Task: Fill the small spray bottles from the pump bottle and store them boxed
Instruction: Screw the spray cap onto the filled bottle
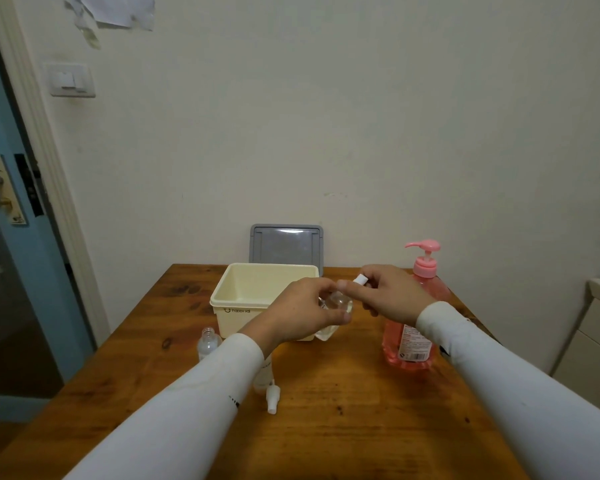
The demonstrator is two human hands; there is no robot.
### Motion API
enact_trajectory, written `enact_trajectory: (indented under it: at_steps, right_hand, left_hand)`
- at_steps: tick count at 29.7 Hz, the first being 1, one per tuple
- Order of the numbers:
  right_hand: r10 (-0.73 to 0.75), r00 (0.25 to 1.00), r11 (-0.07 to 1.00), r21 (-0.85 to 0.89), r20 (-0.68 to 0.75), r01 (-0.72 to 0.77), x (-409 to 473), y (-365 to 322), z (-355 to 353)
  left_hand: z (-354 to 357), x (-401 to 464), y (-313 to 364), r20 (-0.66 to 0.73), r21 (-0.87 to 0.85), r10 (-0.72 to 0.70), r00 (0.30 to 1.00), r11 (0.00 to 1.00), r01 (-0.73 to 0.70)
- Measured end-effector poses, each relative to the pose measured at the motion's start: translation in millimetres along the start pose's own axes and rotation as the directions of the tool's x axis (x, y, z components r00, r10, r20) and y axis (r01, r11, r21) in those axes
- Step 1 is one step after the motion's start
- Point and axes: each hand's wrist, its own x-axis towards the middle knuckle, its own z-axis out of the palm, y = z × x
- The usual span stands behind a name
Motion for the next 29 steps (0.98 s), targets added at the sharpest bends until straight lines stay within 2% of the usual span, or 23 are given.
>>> enact_trajectory:
  at_steps: [4,7,9,13,16,20,23,25,29]
  right_hand:
    - [-0.063,0.997,0.96,0.275,0.053,0.046,-3,0,-1]
    - [-0.033,0.998,0.91,0.416,0.05,0.009,1,-3,1]
    - [0.007,1.0,0.913,0.408,0.002,-0.007,3,-6,5]
    - [0.117,0.975,0.944,0.327,-0.19,-0.049,10,-7,23]
    - [0.122,0.971,0.928,0.37,-0.207,-0.038,10,-7,26]
    - [0.04,0.996,0.867,0.498,-0.073,0.002,8,-5,14]
    - [0.0,0.997,0.762,0.645,0.08,-0.052,5,-2,6]
    - [-0.017,0.989,0.732,0.676,0.146,-0.087,4,-2,4]
    - [0.002,0.996,0.767,0.639,0.085,-0.056,6,1,10]
  left_hand:
    - [-4,0,1,0.013,-0.184,-0.031,0.999,0.982,0.033]
    - [-6,1,3,0.04,-0.321,-0.045,0.998,0.945,0.055]
    - [-4,3,4,-0.003,-0.283,-0.052,0.999,0.958,0.049]
    - [9,6,9,-0.216,-0.01,-0.065,0.974,0.998,0.065]
    - [12,6,10,-0.26,-0.024,-0.064,0.964,0.998,0.06]
    - [3,6,7,-0.099,-0.232,-0.069,0.993,0.972,0.044]
    - [-5,3,4,0.06,-0.362,-0.034,0.998,0.931,0.053]
    - [-6,2,3,0.142,-0.421,-0.021,0.99,0.904,0.079]
    - [-4,4,4,0.145,-0.426,-0.01,0.989,0.902,0.071]
